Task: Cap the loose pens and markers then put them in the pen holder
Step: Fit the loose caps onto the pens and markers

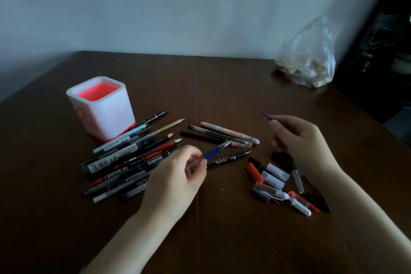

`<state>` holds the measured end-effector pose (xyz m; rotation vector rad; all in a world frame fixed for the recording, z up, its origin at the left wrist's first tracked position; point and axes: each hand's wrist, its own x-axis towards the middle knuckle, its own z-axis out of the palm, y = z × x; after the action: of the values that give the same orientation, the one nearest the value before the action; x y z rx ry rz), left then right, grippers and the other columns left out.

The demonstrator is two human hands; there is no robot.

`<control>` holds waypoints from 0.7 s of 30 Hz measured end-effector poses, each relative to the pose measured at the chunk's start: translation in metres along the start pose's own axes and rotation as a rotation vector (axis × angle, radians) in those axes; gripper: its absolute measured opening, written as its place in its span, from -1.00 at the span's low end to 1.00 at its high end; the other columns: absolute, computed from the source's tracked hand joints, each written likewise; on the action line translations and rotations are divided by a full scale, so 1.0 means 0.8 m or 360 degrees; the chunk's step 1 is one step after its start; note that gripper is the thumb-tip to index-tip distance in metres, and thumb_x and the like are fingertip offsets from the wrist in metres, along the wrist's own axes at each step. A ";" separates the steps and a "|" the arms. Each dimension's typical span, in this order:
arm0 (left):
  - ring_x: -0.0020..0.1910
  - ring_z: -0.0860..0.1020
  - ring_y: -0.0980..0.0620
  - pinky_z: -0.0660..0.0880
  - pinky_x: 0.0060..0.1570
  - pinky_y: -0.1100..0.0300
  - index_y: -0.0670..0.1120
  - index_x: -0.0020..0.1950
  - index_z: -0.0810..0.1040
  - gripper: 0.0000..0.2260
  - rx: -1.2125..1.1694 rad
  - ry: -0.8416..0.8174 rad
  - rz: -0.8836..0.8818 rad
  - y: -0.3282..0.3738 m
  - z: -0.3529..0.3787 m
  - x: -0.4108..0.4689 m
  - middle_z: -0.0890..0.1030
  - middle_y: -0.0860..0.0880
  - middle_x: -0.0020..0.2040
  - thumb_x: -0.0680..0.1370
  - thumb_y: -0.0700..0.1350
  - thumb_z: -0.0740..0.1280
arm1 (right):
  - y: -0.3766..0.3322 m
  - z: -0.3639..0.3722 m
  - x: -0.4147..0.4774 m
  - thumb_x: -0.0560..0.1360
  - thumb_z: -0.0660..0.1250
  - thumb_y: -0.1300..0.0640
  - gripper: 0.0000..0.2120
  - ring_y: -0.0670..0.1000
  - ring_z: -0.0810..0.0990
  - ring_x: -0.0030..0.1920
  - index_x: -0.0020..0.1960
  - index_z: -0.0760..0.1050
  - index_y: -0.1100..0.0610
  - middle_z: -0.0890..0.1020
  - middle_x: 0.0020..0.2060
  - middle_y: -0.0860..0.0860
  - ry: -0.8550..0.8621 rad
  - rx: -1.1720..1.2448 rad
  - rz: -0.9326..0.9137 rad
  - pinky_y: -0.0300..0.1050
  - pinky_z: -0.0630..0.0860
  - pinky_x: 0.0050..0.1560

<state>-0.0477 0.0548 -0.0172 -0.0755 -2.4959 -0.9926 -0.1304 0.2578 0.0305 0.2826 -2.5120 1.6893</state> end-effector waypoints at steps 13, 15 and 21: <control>-0.25 0.58 0.16 0.55 -0.31 0.26 0.01 -0.07 0.57 -0.86 -0.0083 -0.0062 0.0071 -0.001 -0.001 0.000 0.60 0.14 -0.21 0.44 0.00 0.29 | 0.010 0.039 -0.013 0.52 0.23 0.14 -0.80 -0.12 0.33 -0.48 -0.17 0.62 0.10 0.45 -0.49 -0.04 -0.0322 0.0554 0.0359 -0.33 0.26 -0.47; -0.24 0.58 0.16 0.56 -0.30 0.27 0.00 -0.06 0.57 -0.88 -0.0060 -0.0067 0.0089 -0.001 0.000 0.000 0.61 0.12 -0.20 0.45 -0.02 0.31 | 0.009 0.038 -0.015 0.51 0.23 0.15 -0.80 -0.10 0.32 -0.49 -0.18 0.62 0.08 0.44 -0.50 -0.03 -0.0370 0.0493 0.0341 -0.30 0.26 -0.47; -0.21 0.57 0.17 0.50 -0.17 0.41 -0.05 -0.05 0.61 -0.88 -0.0043 -0.0021 0.0153 0.000 0.002 -0.002 0.59 0.15 -0.19 0.44 -0.08 0.37 | 0.007 0.047 -0.025 0.51 0.23 0.14 -0.84 -0.14 0.33 -0.55 -0.10 0.59 0.09 0.47 -0.53 -0.06 -0.0514 0.0383 0.0278 -0.29 0.24 -0.56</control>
<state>-0.0465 0.0561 -0.0186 -0.2095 -2.4659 -0.9894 -0.1109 0.2270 0.0077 0.3948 -2.6139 2.1796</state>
